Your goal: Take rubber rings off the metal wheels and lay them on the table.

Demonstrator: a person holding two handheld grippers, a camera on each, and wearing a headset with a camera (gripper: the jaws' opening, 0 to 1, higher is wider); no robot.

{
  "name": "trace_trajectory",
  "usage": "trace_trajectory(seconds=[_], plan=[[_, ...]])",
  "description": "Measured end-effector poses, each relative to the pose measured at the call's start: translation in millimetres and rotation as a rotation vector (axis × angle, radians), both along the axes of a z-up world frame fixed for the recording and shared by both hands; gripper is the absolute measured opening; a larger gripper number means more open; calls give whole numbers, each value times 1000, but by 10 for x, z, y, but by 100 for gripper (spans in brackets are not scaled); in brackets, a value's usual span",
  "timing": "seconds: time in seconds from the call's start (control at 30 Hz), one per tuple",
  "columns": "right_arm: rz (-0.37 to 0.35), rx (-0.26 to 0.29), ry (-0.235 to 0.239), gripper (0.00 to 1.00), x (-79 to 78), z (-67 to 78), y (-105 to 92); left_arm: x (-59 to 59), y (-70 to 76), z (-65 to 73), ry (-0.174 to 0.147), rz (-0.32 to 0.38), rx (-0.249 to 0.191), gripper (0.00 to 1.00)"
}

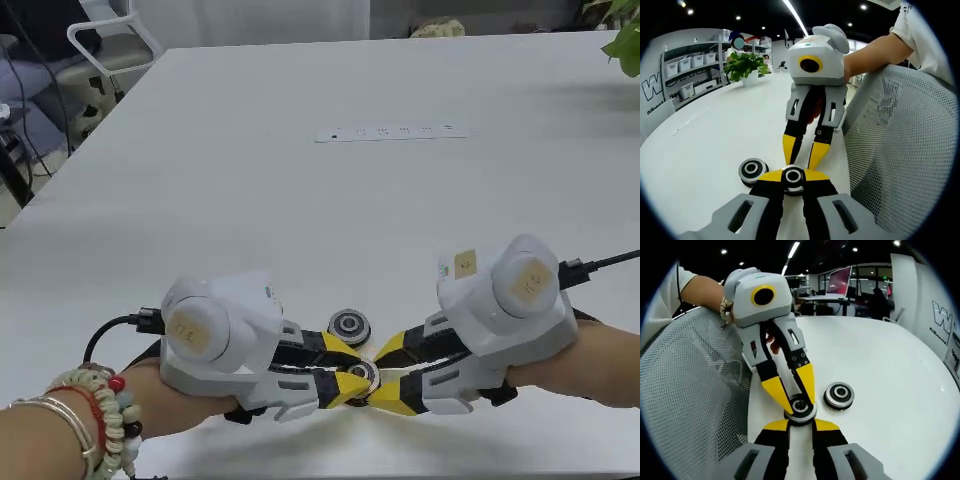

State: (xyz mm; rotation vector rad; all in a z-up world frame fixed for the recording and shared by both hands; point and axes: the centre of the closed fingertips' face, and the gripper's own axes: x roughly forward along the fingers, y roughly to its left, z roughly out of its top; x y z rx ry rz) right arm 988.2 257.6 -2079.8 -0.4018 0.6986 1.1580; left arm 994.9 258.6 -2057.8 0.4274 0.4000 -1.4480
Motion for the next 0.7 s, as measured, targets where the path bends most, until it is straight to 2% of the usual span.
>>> trace_trajectory(seconds=[0.07,0.3,0.37,0.4,0.5,0.53,0.63,0.7], plan=[[-17,21,13,4,17,16,-20,2,0,0,1,2,0,8],[-38,4,8,0,44,25,-32,7,0,-1,1,5,1,8],[-64,-1,28,0,50,24,-38,8,0,0,1,6,2,8],[-112,7,76,0,43,14,-42,7,0,0,2,7,2,8],[-214,37,174,0,71,13,-53,7,4,-1,3,7,2,8],[-267,52,224,0,82,7,-57,8,7,-1,2,7,3,8],[-338,97,304,0,97,11,-68,8,12,-1,2,7,4,8],[-361,112,330,0,102,16,-79,8,12,-2,1,6,4,8]])
